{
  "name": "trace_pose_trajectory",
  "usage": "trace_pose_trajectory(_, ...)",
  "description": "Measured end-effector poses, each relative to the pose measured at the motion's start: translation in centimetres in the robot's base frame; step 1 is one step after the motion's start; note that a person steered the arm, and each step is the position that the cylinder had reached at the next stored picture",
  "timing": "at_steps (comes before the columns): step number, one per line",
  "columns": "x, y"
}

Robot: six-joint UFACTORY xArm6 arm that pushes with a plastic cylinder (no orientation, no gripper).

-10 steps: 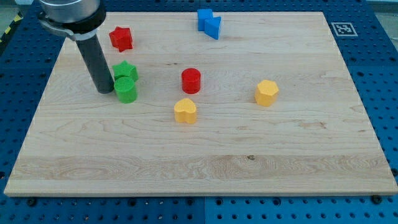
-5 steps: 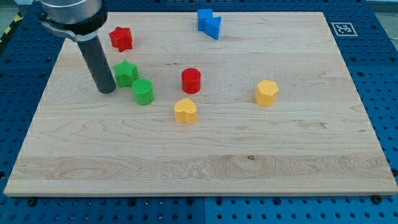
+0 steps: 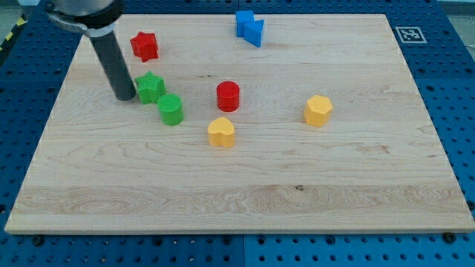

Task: Place the green blocks and red star in a vertical line

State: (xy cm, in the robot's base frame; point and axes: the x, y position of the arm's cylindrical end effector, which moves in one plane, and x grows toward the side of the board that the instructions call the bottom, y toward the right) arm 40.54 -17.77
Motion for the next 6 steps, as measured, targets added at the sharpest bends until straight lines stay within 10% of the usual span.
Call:
trace_pose_trajectory(4, -0.4, 1.3)
trace_pose_trajectory(6, -8.2, -5.0)
